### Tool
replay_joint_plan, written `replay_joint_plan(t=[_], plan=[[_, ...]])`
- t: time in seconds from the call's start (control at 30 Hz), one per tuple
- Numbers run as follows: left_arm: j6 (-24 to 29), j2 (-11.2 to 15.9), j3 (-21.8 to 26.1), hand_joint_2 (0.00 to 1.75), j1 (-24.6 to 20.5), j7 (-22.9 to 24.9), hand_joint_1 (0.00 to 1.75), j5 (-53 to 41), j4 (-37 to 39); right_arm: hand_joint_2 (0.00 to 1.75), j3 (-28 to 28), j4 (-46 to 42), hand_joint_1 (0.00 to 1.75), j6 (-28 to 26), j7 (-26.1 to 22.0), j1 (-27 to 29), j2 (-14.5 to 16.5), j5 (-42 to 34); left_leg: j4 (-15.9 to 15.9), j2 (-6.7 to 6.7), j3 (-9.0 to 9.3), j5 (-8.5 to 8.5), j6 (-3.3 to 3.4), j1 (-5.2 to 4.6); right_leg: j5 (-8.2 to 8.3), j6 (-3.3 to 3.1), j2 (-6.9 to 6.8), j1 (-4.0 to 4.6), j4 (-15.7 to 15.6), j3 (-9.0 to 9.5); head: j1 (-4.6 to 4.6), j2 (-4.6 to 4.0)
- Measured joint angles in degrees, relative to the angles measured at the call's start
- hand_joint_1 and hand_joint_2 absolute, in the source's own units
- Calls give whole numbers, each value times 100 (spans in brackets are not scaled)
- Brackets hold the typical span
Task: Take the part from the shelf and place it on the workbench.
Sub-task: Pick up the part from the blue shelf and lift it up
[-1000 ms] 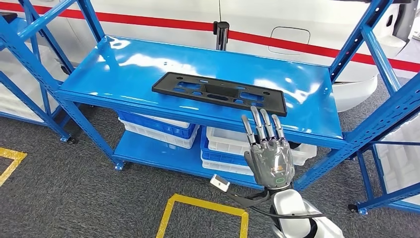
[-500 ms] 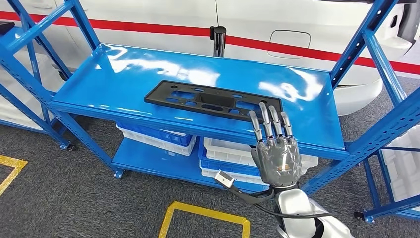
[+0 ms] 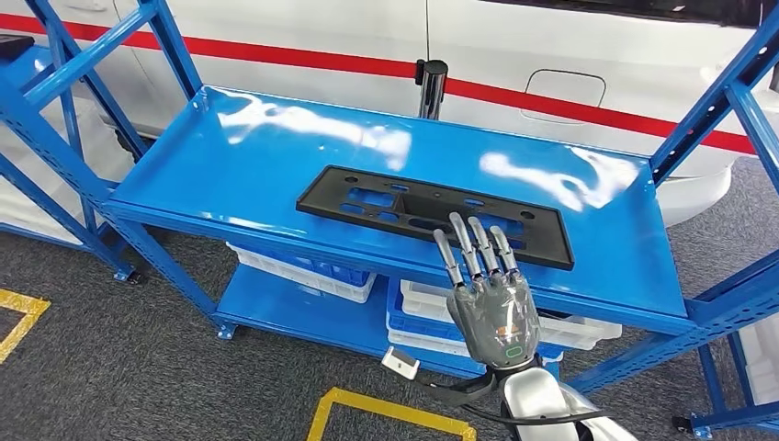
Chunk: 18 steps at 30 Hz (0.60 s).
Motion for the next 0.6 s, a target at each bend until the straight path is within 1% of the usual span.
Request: replay_joint_plan(t=[0.03,0.07,0.1,0.13,0.17,0.2,0.23,0.27,0.3,0.33,0.37,0.4,0.43,0.47,0.5,0.53,0.57,0.6], plan=[[-9,0,-28,0,1,-4,0,9,0,175,4,0,0,32,12,-11,10,0,-2,-6,60,-48,-6,-12,251,24,-2,4,-348,73,2,0],[-17,1,-54,0,0,-9,0,16,1,175,12,1,0,69,41,-30,15,-1,-3,-11,120,-93,-20,-22,439,14,-8,19,-642,135,-8,0],[-21,2,-71,0,-5,-13,0,21,2,175,26,1,0,103,75,-55,16,-1,-9,-16,158,-134,-44,-26,544,-28,-17,40,-856,186,-14,0],[-24,3,-82,0,-10,-17,0,26,3,175,43,-1,0,132,104,-76,18,-2,-15,-19,185,-166,-77,-27,611,-84,-25,69,-968,220,-17,0],[-25,3,-90,0,-13,-20,0,28,4,175,59,-3,0,151,125,-92,22,-2,-4,-21,208,-179,-112,-28,595,-154,-30,91,-987,226,-26,0],[-27,3,-95,0,-16,-21,0,30,4,175,76,-9,0,162,136,-106,28,-1,11,-15,225,-189,-144,-24,612,-204,-25,82,-1027,276,-25,0],[-28,7,-97,0,-17,-22,0,32,4,175,90,-14,0,166,142,-114,37,-1,50,-7,234,-211,-171,-16,647,-236,-20,64,-1062,338,-24,0],[-29,9,-99,0,-19,-24,0,33,4,175,100,-18,0,166,146,-128,46,0,147,2,215,-255,-196,-7,636,-275,-18,39,-1089,401,-30,0],[-30,13,-105,0,-24,-25,0,36,4,175,108,-21,0,167,147,-143,57,0,319,10,136,-343,-226,9,620,-305,-17,17,-1109,477,-32,0],[-30,18,-115,0,-27,-26,0,37,4,175,115,-22,0,170,148,-157,69,0,580,14,-11,-463,-261,30,598,-336,-20,16,-1120,530,-33,0],[-30,17,-128,0,-28,-26,0,38,4,175,121,-22,0,179,146,-169,81,0,909,18,-213,-590,-300,49,569,-365,-21,19,-1123,564,-36,0],[-30,18,-145,0,-26,-26,0,41,4,175,128,-22,0,199,141,-172,95,0,1214,19,-436,-687,-337,73,542,-379,-17,22,-1123,590,-36,0],[-30,19,-161,0,-22,-26,0,48,4,175,137,-22,0,227,131,-169,108,0,1398,22,-619,-703,-368,96,511,-386,-10,23,-1122,619,-34,0],[-31,19,-175,0,-18,-26,0,59,4,175,144,-22,0,253,119,-164,121,0,1403,27,-723,-604,-392,120,474,-379,0,22,-1122,659,-36,0],[-31,20,-185,0,-15,-26,0,71,4,175,150,-22,0,272,106,-158,136,0,1199,33,-719,-381,-407,143,433,-365,10,17,-1122,713,-36,0],[-31,21,-189,0,-13,-27,0,84,5,175,154,-22,0,278,90,-151,151,0,844,40,-637,-82,-415,162,384,-344,17,11,-1123,773,-36,0],[-31,21,-190,0,-12,-27,0,95,7,175,155,-20,0,274,71,-144,168,-1,532,44,-545,120,-417,166,341,-319,20,8,-1126,836,-37,0],[-31,21,-191,0,-15,-30,0,100,8,175,156,-17,0,270,47,-137,185,-1,274,52,-477,171,-406,154,303,-291,21,9,-1128,870,-44,0]])
